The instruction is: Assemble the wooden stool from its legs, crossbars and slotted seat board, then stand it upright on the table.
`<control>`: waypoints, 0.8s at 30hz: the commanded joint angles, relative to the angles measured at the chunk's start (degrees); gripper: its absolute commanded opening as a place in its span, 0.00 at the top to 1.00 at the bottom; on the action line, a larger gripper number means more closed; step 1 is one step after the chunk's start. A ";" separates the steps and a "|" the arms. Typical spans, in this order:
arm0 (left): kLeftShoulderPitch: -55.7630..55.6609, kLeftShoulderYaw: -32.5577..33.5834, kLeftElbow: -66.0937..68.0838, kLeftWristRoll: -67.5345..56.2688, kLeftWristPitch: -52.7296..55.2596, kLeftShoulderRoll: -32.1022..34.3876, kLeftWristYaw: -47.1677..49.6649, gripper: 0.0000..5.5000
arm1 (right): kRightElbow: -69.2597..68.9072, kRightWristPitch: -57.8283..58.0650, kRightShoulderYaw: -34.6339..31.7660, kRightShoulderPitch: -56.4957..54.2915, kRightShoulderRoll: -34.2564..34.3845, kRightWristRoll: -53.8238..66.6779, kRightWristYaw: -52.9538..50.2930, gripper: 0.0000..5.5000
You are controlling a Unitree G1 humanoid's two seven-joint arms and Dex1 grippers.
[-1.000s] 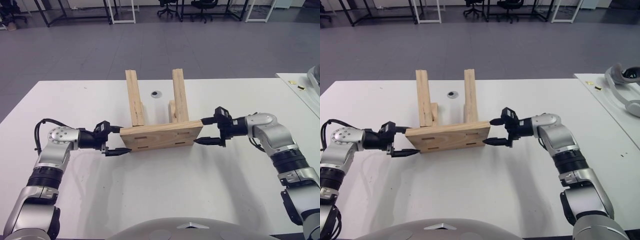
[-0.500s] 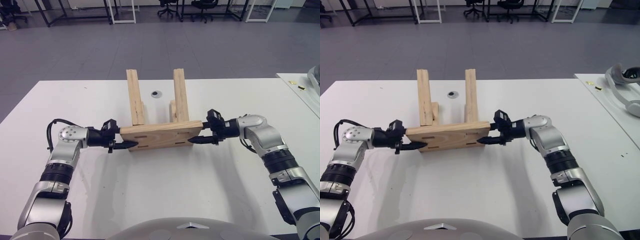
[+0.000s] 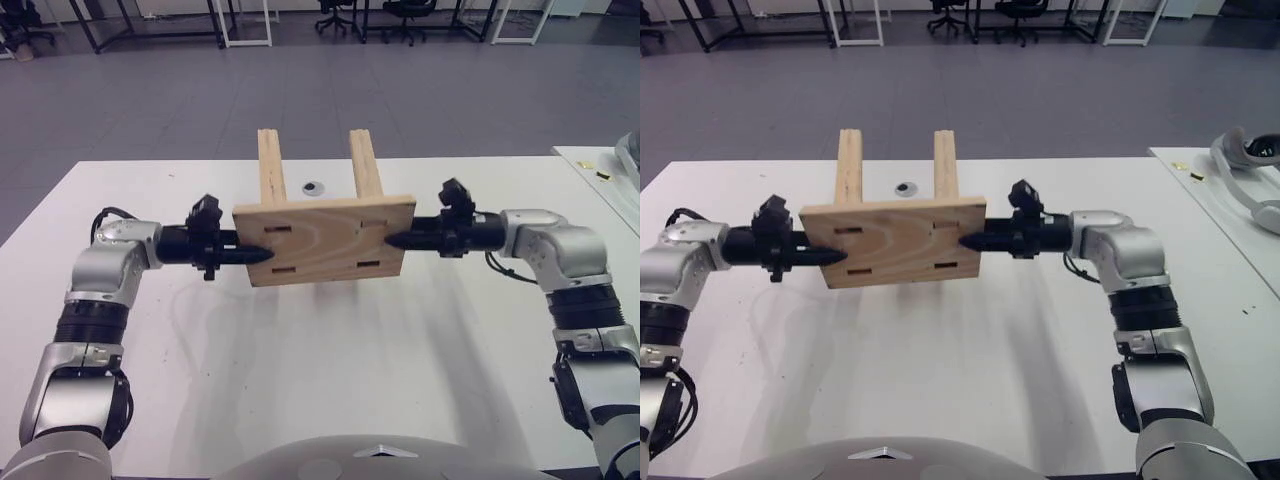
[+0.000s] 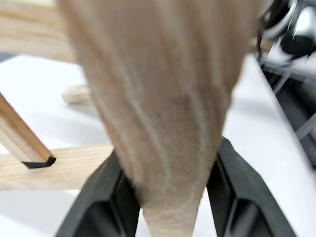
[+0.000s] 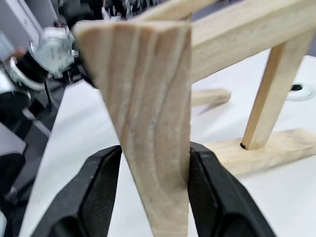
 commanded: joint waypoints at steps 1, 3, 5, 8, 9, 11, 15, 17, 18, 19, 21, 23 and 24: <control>-11.89 3.40 -1.43 -8.17 16.61 -5.75 10.53 0.71 | -1.29 12.39 -4.51 -6.48 7.24 8.85 -7.84 0.65; -16.95 5.16 0.44 -9.92 23.87 -6.41 13.96 0.71 | -1.74 18.11 -7.73 -8.53 8.25 11.70 -11.28 0.65; -20.42 5.60 2.51 -10.51 30.80 -6.61 17.62 0.71 | -2.07 24.85 -11.08 -10.94 9.68 14.45 -15.67 0.65; -21.90 7.06 5.31 -10.51 40.29 -7.39 24.14 0.71 | 0.64 34.08 -17.06 -16.29 12.70 14.96 -24.23 0.64; -22.03 8.17 6.15 -10.21 42.38 -8.13 26.92 0.71 | 2.41 36.47 -19.83 -18.77 14.07 14.07 -27.61 0.64; -21.74 10.10 6.45 -9.63 45.54 -9.38 31.51 0.71 | 5.33 38.56 -23.56 -23.16 15.91 11.01 -34.10 0.64; -24.68 16.85 9.93 -8.20 49.19 -12.98 41.10 0.71 | 8.38 38.54 -26.14 -28.24 17.69 5.00 -44.65 0.64; -26.33 20.30 11.24 -7.94 49.80 -14.69 45.85 0.71 | 10.23 38.22 -27.21 -29.37 18.55 2.78 -48.42 0.64; -26.97 21.42 11.24 -7.97 49.93 -15.50 47.68 0.71 | 11.36 39.57 -27.80 -29.84 18.83 1.64 -50.01 0.63; -27.34 22.13 11.04 -7.47 49.47 -16.20 49.92 0.71 | 11.94 40.51 -28.19 -30.02 19.17 0.86 -51.46 0.63; -28.37 23.11 12.66 -5.99 49.39 -16.85 54.02 0.71 | 13.44 41.75 -28.74 -30.45 19.73 -0.15 -53.50 0.63; -29.53 23.52 15.00 -4.99 50.04 -17.24 56.79 0.71 | 16.02 40.03 -28.68 -30.17 20.03 -1.89 -56.00 0.63; -29.84 23.16 15.62 -4.64 49.91 -17.30 57.64 0.71 | 17.15 38.26 -28.14 -29.38 19.99 -2.60 -57.07 0.62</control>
